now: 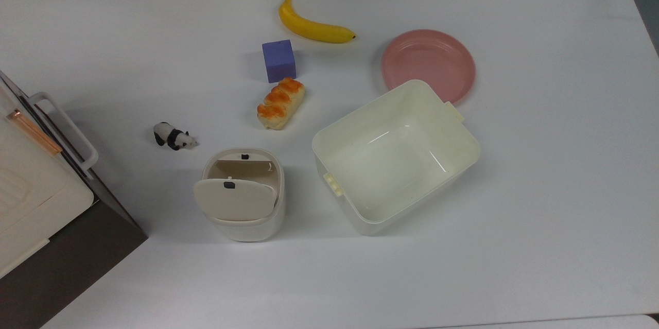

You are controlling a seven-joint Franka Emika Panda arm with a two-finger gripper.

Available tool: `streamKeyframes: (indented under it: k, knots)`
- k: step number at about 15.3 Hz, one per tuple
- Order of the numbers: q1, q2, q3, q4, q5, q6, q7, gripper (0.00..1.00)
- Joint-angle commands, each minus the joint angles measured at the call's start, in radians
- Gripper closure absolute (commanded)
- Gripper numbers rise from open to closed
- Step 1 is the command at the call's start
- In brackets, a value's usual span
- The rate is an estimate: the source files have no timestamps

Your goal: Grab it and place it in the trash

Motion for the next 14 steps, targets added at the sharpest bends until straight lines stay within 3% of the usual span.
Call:
streamKeyframes:
  k: [1,5,14]
  knots:
    - [0.001,-0.025,-0.007,-0.040,0.000,-0.007,-0.042,0.00]
    - [0.003,-0.028,-0.005,-0.034,0.001,-0.036,-0.196,0.00]
    - [0.003,-0.015,-0.005,-0.039,0.000,-0.025,-0.202,0.00]
